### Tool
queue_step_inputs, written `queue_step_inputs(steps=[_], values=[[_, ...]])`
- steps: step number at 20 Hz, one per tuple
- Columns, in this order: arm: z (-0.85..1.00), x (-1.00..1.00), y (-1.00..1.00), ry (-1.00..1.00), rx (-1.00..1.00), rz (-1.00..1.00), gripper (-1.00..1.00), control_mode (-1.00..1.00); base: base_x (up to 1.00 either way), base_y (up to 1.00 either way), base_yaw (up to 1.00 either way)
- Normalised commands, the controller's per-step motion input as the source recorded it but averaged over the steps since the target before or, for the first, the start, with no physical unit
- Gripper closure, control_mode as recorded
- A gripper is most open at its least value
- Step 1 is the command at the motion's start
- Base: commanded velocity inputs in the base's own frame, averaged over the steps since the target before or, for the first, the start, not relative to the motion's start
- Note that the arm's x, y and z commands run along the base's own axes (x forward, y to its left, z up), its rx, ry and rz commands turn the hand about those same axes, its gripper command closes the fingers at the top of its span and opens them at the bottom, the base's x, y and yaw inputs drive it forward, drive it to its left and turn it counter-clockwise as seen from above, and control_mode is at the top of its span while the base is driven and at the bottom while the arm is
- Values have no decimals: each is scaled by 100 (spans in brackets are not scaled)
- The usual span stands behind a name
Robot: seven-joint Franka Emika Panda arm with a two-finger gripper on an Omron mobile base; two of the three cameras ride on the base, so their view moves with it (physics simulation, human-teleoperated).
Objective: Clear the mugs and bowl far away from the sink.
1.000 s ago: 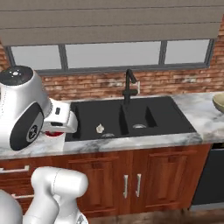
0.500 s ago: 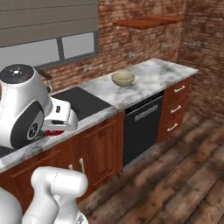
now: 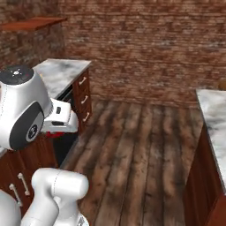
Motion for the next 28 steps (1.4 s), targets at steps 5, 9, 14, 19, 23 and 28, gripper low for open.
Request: queue_step_inputs(steps=[5, 9, 14, 19, 23, 28], values=[[0, 0, 0, 0, 0, 0, 100, 100, 0, 0, -95], [0, 0, 0, 0, 0, 0, 100, 100, 0, -17, -91], [0, 0, 0, 0, 0, 0, 100, 100, 18, -59, -77], [0, 0, 0, 0, 0, 0, 100, 100, 46, -100, -25], [0, 0, 0, 0, 0, 0, 100, 100, 42, -100, 8], [0, 0, 0, 0, 0, 0, 100, 100, 44, -100, 27]])
